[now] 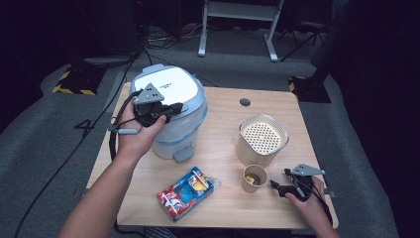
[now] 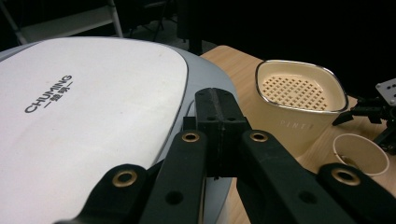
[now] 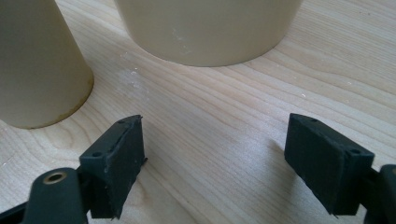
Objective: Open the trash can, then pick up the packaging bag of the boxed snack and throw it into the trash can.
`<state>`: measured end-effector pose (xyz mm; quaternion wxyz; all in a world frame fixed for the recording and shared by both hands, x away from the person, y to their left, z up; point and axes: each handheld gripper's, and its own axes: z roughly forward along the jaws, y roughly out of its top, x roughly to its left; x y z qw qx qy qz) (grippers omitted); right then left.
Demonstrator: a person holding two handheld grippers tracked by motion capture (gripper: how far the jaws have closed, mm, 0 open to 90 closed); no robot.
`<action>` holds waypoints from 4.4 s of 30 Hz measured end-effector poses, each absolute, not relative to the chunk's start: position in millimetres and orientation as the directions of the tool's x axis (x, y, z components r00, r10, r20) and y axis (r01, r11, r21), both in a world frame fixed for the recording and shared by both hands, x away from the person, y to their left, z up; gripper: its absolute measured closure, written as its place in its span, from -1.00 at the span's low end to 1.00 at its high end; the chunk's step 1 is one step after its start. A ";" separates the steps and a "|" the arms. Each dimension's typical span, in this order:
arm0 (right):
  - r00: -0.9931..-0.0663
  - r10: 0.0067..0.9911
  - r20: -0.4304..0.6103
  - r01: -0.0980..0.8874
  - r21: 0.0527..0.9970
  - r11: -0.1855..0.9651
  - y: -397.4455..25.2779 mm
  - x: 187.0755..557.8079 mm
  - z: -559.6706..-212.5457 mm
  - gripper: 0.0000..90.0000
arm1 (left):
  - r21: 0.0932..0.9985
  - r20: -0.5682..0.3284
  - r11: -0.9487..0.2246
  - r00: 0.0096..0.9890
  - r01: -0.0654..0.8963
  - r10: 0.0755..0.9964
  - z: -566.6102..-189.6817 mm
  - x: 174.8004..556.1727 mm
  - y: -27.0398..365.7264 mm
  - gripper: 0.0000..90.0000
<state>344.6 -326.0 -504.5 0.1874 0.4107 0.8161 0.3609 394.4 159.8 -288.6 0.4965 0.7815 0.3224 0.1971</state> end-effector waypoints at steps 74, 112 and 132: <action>-0.593 0.805 -0.008 0.535 0.743 0.401 -326.0 344.7 -504.5 -0.56 | 0.874 -0.138 -0.306 0.797 0.377 0.588 -383.6 340.3 153.7 0.07; -0.595 0.804 -0.009 0.534 0.743 0.404 -326.1 345.3 -504.5 -0.56 | 0.630 -0.296 -0.433 0.714 0.645 0.634 -487.5 341.0 158.2 0.28; -0.595 0.804 -0.009 0.534 0.743 0.404 -326.1 345.3 -504.5 -0.56 | 0.613 -0.238 -0.489 0.736 0.620 0.634 -482.0 338.2 153.1 0.75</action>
